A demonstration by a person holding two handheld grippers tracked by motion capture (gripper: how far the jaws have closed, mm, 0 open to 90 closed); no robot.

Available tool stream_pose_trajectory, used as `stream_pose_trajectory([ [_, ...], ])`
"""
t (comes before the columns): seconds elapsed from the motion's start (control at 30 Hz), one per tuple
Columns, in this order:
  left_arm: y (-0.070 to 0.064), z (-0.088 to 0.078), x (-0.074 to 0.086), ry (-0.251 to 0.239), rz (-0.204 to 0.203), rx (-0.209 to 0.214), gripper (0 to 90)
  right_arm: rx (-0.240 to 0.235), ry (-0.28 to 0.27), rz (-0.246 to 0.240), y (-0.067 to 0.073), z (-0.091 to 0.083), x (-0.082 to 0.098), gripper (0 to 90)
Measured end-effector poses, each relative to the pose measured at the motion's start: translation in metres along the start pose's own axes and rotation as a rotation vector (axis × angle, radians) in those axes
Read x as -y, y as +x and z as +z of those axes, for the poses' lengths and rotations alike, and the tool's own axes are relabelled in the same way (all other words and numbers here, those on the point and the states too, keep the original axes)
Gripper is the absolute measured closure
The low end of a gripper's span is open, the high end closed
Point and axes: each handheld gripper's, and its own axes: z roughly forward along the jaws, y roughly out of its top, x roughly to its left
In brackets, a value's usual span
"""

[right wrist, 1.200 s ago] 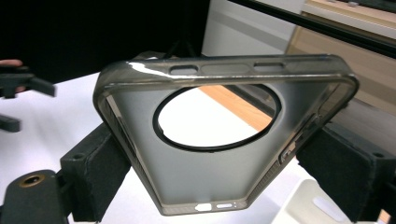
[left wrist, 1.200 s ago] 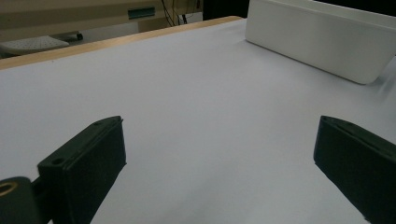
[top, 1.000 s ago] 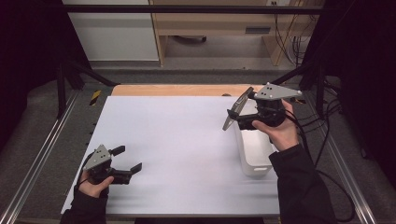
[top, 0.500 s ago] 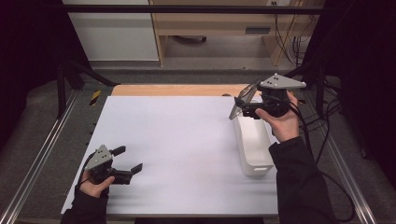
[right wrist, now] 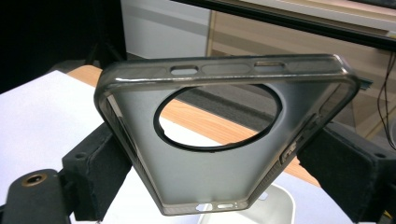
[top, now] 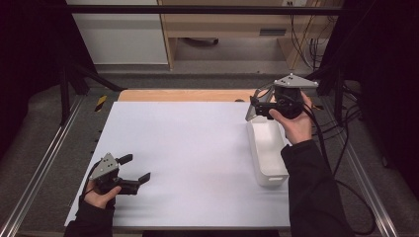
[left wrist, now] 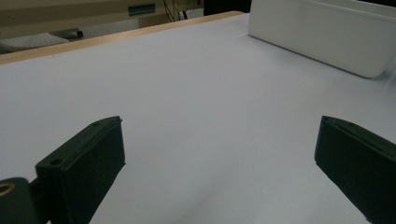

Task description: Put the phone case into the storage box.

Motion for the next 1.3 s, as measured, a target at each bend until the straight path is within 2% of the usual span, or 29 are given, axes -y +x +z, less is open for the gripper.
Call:
stream_pose_trajectory([
  [0.5,0.0,0.002,0.001,0.004,0.004,0.011,1.0,0.109,0.04,0.073,-0.015,0.023,0.006,11.7],
  [0.77,0.0,0.003,0.001,0.002,0.004,0.014,1.1,0.165,0.076,0.084,-0.021,0.037,0.011,11.7],
  [1.3,0.001,0.004,0.001,0.007,0.009,0.017,1.0,0.206,0.117,0.126,-0.031,0.059,0.021,11.6],
])
